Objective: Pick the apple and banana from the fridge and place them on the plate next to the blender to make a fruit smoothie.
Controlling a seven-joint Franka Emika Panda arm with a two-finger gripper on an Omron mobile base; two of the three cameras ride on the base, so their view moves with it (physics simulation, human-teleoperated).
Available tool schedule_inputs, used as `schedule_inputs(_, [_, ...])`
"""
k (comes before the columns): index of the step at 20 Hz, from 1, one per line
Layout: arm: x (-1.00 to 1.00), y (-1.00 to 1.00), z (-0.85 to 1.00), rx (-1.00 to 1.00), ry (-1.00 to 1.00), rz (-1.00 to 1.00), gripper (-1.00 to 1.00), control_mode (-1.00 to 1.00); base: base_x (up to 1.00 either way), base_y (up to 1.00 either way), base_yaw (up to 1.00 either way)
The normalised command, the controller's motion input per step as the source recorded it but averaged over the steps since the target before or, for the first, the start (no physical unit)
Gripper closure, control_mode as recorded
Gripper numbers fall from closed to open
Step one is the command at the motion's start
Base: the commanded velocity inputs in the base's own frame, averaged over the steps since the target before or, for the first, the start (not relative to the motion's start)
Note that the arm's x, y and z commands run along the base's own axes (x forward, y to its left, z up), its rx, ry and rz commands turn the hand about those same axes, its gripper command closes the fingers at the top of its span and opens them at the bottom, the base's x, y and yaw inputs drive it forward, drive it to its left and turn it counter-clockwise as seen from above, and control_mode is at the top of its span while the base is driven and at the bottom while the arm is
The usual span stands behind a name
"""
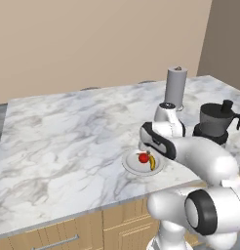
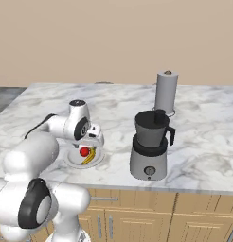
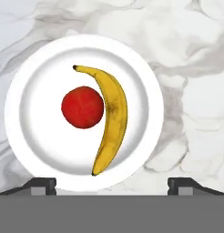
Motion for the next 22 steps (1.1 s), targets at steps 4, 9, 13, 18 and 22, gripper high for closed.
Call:
schedule_inputs(4, [-1.0,0.0,1.0,0.0,-0.33,0.0,-1.0,-1.0,0.0,0.0,0.0])
schedule_inputs(9, [-1.0,-0.03,0.88,0.0,-0.46,0.0,-1.0,-1.0,0.0,0.0,0.0])
schedule_inputs(13, [-1.0,-0.25,0.38,0.0,-0.57,0.0,-1.0,-1.0,0.0,0.0,0.0])
schedule_inputs(18, [-1.0,-0.29,0.72,0.01,-0.52,0.0,-1.0,-1.0,0.0,0.0,0.0])
schedule_inputs(22, [-0.94,-0.59,0.91,0.09,-0.36,0.01,-1.0,-1.0,0.0,0.0,0.0])
